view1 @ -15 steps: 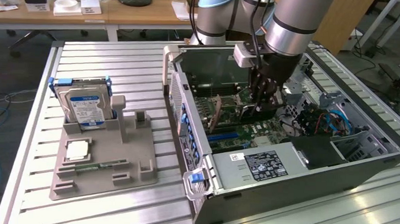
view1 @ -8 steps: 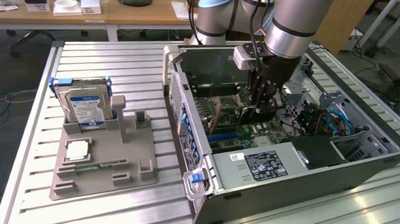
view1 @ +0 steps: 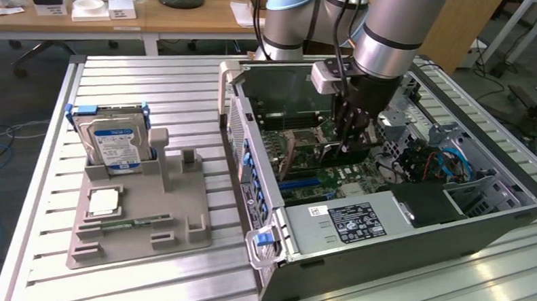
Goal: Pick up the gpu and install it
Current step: 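Insert the gpu into the slot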
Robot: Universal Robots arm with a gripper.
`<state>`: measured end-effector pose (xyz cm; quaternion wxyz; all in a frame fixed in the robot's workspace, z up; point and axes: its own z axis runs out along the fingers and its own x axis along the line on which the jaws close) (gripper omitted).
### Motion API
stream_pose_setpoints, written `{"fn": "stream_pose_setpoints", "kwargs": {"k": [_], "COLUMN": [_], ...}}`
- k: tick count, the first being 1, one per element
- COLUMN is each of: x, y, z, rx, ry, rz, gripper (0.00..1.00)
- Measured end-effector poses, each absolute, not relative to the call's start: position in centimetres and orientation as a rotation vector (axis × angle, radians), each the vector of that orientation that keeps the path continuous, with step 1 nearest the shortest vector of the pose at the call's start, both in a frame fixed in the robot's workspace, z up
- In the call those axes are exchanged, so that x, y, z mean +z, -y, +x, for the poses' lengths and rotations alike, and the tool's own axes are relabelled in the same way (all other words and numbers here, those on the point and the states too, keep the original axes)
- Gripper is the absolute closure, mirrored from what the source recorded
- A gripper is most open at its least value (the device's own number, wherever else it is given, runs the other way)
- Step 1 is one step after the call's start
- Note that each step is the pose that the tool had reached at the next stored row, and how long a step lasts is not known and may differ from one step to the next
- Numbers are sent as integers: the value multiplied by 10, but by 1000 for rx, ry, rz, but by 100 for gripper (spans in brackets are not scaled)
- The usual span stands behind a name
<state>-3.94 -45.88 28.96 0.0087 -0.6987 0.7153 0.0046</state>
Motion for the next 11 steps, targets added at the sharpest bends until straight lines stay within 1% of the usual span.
{"fn": "stream_pose_setpoints", "kwargs": {"k": [11], "x": [290], "y": [458], "z": [-44], "rx": [14], "ry": [-2236], "rz": [-2182], "gripper": [73]}}
